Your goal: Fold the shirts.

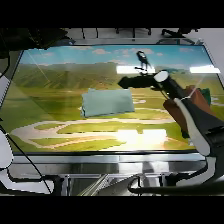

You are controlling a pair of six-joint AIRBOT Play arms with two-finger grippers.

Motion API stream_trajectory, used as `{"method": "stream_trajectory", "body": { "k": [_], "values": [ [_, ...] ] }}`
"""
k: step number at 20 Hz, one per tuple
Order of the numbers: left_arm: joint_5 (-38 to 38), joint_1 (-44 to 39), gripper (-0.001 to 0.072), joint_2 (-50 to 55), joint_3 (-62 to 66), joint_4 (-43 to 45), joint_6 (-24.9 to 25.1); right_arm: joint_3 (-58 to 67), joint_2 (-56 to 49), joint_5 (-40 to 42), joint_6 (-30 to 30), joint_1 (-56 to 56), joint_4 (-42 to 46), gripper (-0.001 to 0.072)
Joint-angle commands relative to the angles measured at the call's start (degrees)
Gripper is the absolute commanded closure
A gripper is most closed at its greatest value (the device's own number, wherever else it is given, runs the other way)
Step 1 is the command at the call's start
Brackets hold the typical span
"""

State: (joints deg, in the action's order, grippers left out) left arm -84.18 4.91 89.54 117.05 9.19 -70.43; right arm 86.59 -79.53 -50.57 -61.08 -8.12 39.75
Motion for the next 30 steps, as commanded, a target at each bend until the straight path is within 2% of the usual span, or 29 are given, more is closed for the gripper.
{"method": "stream_trajectory", "body": {
  "k": [1,3,7,14,15,16,18,19,25,30],
  "values": [
    [0.2,0.0,0.0693,0.0,0.0,0.0,-0.4,0.0,-3.3,-16.0,-8.2,10.6,4.6,0.0105],
    [0.2,-0.1,0.0692,0.0,0.0,0.0,-0.4,0.0,-6.3,-17.0,-7.8,10.6,4.3,0.0105],
    [0.1,-0.1,0.0692,0.0,0.0,0.1,-0.3,0.0,-11.3,-16.9,-3.3,8.1,-3.4,0.0107],
    [-0.2,-0.1,0.0693,0.0,0.0,0.1,-0.3,0.0,-15.1,-12.4,-0.1,2.7,-6.2,0.0113],
    [-0.2,-0.1,0.0693,0.0,0.0,0.1,-0.3,0.0,-15.1,-12.2,0.9,2.1,-7.8,0.0136],
    [-0.2,-0.1,0.0692,0.0,0.0,0.1,-0.3,0.0,-15.1,-12.2,3.1,1.8,-10.6,0.0247],
    [-0.2,-0.1,0.0692,0.0,0.0,0.1,-0.3,0.7,-15.0,-12.9,7.1,1.7,-17.1,0.0566],
    [-0.3,-0.1,0.0693,0.0,0.0,0.1,-0.3,1.8,-14.9,-13.7,7.3,1.8,-18.8,0.0694],
    [-0.3,-0.1,0.0693,0.0,0.0,0.2,-0.3,9.8,-8.9,-14.1,3.5,4.8,-19.6,0.0693],
    [-1.0,-0.1,0.0692,0.0,0.0,0.2,-0.3,11.1,1.8,-12.4,-3.7,16.8,-19.4,0.0693]
  ]
}}
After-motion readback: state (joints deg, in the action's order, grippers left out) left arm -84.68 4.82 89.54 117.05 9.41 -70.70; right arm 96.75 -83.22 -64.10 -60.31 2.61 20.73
